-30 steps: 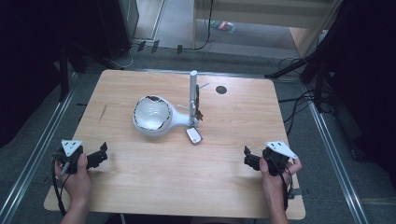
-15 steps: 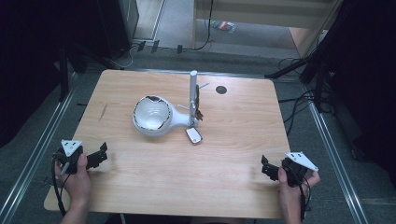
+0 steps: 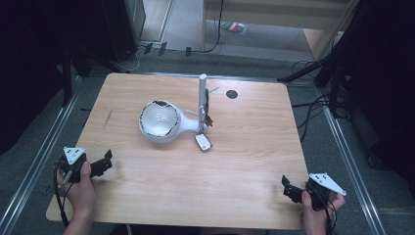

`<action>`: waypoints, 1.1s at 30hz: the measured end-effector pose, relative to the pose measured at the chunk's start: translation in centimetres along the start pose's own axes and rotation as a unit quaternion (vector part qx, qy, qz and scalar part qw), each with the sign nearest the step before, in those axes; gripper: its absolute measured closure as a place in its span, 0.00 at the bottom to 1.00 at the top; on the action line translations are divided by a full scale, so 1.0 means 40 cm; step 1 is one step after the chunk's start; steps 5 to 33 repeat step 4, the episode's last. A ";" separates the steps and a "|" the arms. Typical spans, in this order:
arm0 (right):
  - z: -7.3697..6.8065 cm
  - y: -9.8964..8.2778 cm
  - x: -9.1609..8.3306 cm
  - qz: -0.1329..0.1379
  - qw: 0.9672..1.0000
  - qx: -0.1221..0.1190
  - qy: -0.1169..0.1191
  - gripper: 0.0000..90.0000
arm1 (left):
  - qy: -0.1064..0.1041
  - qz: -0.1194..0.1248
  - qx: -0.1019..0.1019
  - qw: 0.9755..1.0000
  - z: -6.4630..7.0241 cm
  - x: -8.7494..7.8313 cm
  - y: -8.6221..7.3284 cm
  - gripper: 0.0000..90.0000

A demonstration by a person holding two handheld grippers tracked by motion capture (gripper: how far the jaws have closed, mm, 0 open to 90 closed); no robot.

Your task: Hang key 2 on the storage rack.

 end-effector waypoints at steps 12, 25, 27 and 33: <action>-0.007 0.002 -0.001 0.008 1.000 -0.009 0.006 0.00 | 0.000 -0.003 -0.001 1.000 0.000 0.001 0.000 0.00; -0.007 0.002 -0.001 0.008 1.000 -0.009 0.006 0.00 | 0.000 -0.003 -0.001 1.000 0.000 0.001 0.000 0.00; -0.007 0.002 -0.001 0.008 1.000 -0.009 0.006 0.00 | 0.000 -0.003 -0.001 1.000 0.000 0.001 0.000 0.00; -0.007 0.002 -0.001 0.008 1.000 -0.009 0.006 0.00 | 0.000 -0.003 -0.001 1.000 0.000 0.001 0.000 0.00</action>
Point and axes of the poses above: each handheld gripper's, and its own axes: x roughly forward along the jaws, y roughly out of its top, z roughly to its right, the point moved 4 cm from there along x, roughly forward along the jaws, and after that the axes turned 15 degrees about y, right-handed, at the moved point
